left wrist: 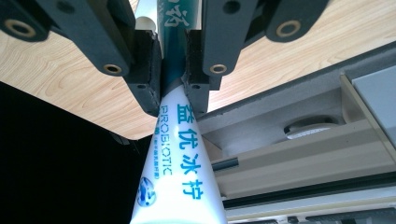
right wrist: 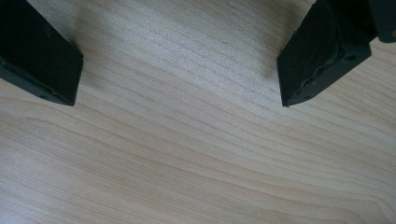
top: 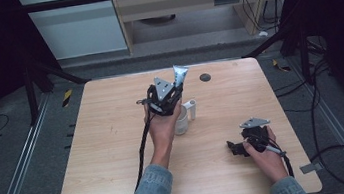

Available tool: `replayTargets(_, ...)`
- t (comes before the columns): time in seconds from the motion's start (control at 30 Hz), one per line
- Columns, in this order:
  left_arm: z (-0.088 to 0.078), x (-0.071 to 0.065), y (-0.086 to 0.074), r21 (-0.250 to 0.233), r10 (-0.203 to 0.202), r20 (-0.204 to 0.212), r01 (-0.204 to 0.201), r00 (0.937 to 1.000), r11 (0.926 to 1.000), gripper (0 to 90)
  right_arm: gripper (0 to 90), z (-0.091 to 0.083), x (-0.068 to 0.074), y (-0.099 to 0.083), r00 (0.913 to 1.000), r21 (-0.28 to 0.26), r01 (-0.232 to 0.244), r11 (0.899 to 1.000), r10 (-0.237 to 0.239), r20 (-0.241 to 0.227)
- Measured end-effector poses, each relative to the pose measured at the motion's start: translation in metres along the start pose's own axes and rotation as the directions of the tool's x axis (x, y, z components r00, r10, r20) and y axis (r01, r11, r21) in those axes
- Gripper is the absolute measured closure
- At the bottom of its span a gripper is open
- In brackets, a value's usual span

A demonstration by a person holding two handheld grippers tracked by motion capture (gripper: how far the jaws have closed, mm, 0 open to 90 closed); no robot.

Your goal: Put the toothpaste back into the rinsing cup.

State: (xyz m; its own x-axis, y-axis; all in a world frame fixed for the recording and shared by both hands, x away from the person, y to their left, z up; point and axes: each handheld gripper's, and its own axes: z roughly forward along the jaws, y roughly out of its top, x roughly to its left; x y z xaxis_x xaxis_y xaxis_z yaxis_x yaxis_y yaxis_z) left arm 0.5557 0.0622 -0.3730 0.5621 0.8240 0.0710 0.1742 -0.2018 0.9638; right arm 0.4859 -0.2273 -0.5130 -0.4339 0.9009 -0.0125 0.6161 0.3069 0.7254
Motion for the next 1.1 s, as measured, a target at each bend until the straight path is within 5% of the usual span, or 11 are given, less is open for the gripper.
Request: replayTargets(1.1, 0.003, 0.001, -0.032, 0.0, -0.03, 0.005, 0.03, 0.9995, 0.9996, 78.0, 0.5, 0.0, 0.0, 0.0, 1.0, 0.001, -0.007, 1.0, 0.007, -0.001)
